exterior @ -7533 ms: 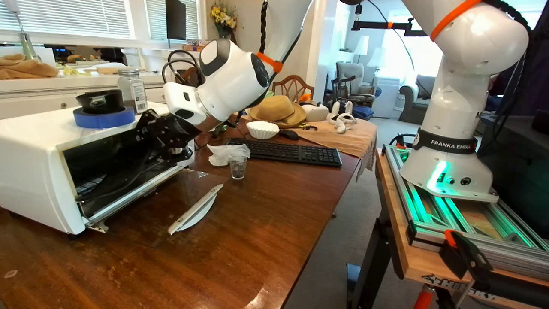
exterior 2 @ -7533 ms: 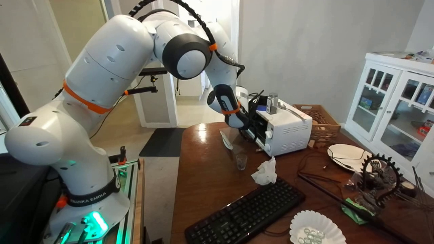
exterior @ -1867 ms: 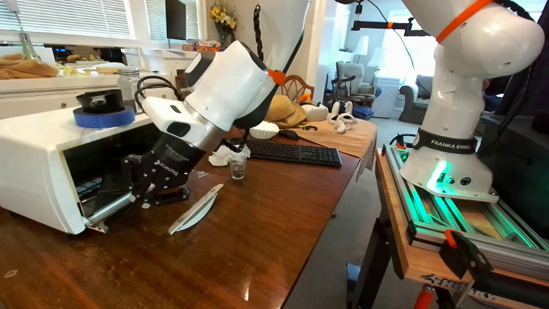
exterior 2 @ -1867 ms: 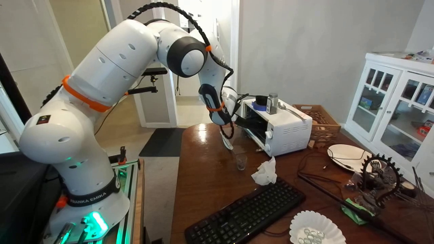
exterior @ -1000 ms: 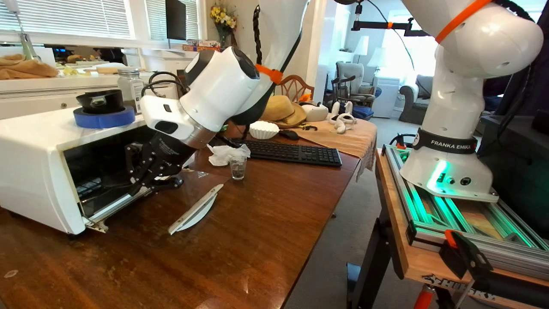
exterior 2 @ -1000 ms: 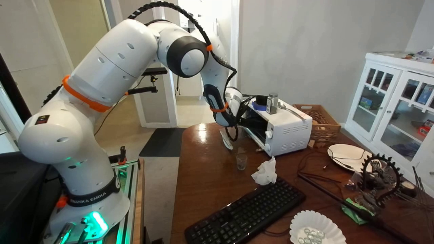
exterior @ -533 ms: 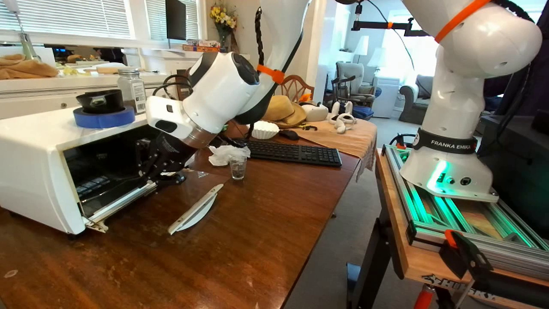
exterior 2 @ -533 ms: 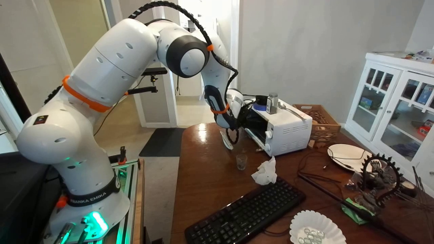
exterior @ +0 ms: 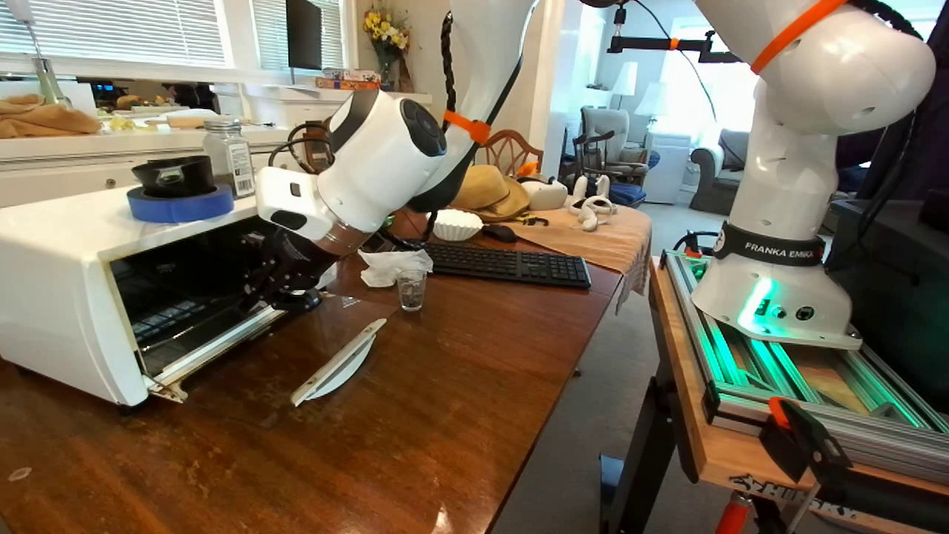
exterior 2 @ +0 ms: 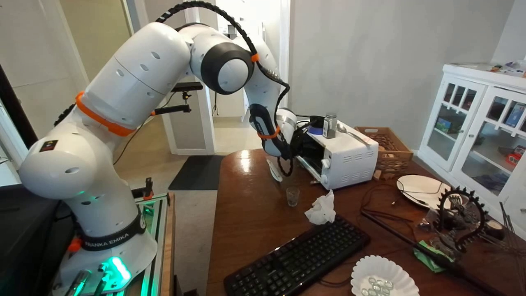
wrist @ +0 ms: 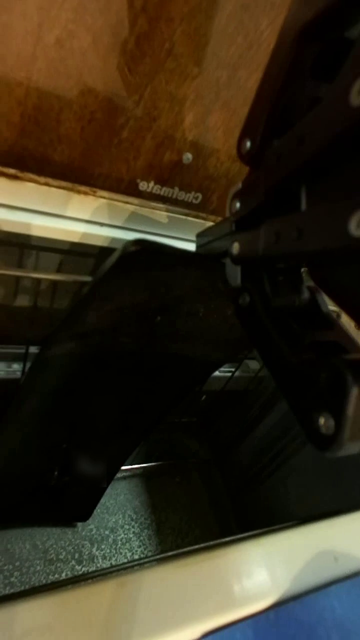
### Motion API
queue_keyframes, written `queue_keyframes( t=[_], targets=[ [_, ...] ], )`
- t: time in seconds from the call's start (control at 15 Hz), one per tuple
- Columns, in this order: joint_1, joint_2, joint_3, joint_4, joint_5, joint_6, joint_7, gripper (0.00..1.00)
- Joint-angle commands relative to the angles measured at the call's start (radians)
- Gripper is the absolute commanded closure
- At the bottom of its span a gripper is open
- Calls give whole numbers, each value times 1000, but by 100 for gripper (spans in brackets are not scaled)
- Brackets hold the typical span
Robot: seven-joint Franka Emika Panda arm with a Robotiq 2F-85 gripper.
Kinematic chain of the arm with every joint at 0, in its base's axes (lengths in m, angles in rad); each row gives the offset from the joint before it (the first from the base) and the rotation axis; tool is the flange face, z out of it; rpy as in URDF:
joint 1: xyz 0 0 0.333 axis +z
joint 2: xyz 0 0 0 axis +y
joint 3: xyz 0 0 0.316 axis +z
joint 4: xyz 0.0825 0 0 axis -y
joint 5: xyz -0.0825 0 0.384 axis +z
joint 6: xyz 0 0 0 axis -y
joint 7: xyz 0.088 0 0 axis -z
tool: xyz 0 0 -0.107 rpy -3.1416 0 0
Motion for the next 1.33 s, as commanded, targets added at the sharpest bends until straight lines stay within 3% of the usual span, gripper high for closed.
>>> queue_keyframes(
  t=[0.0,0.47,0.8,1.0,1.27],
  targets=[
    [5,-11,-14,-15,-5,-28,-9,100],
    [15,-12,3,-32,-6,2,-10,100],
    [10,-57,115,-115,-141,49,73,100],
    [22,-90,148,-169,-125,-23,83,100],
    [62,-123,125,-226,-17,-93,73,100]
  ],
)
